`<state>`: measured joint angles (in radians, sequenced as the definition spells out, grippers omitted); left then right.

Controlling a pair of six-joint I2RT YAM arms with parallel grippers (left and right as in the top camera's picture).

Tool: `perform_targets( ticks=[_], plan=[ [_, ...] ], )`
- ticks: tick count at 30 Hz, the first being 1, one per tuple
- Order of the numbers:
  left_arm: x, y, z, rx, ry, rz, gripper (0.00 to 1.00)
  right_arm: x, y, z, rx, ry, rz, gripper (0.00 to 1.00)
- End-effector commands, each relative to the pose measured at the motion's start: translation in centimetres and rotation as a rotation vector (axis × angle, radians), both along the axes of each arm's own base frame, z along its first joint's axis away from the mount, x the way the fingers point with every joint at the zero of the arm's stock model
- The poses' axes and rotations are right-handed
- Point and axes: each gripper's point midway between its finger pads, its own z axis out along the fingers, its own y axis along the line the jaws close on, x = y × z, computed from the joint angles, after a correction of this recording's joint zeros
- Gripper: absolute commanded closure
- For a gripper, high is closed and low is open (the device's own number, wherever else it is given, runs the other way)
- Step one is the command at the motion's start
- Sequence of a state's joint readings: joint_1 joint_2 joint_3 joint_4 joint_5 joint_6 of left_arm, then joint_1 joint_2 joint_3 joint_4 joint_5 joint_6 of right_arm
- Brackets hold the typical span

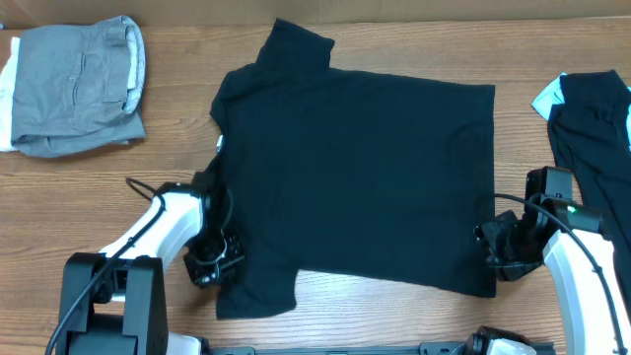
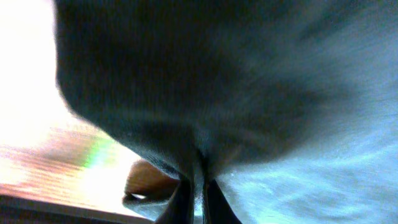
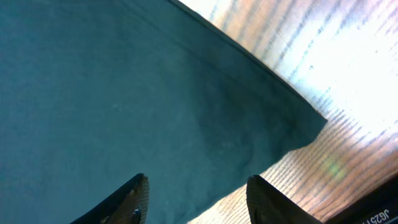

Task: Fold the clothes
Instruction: 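Grasp the bottom hem corners with the left and right grippers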

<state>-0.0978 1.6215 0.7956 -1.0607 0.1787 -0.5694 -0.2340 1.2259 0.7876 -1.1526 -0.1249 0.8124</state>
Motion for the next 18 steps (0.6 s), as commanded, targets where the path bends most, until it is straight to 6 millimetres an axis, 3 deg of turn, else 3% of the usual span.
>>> perform_targets(
  ticks=[1, 6, 18],
  plan=[
    [2.4, 0.1, 0.9, 0.005, -0.065, -0.035, 0.96, -1.4, 0.4, -1.1, 0.013, 0.047, -0.066, 0.46],
    [2.8, 0.1, 1.0, 0.002, -0.077, -0.042, 0.96, -3.1, 0.6, -2.8, 0.014, 0.112, -0.175, 0.34],
    [3.1, 0.1, 0.9, -0.002, -0.094, -0.053, 0.96, -4.9, 1.6, -5.3, 0.054, 0.164, -0.287, 0.35]
  ],
)
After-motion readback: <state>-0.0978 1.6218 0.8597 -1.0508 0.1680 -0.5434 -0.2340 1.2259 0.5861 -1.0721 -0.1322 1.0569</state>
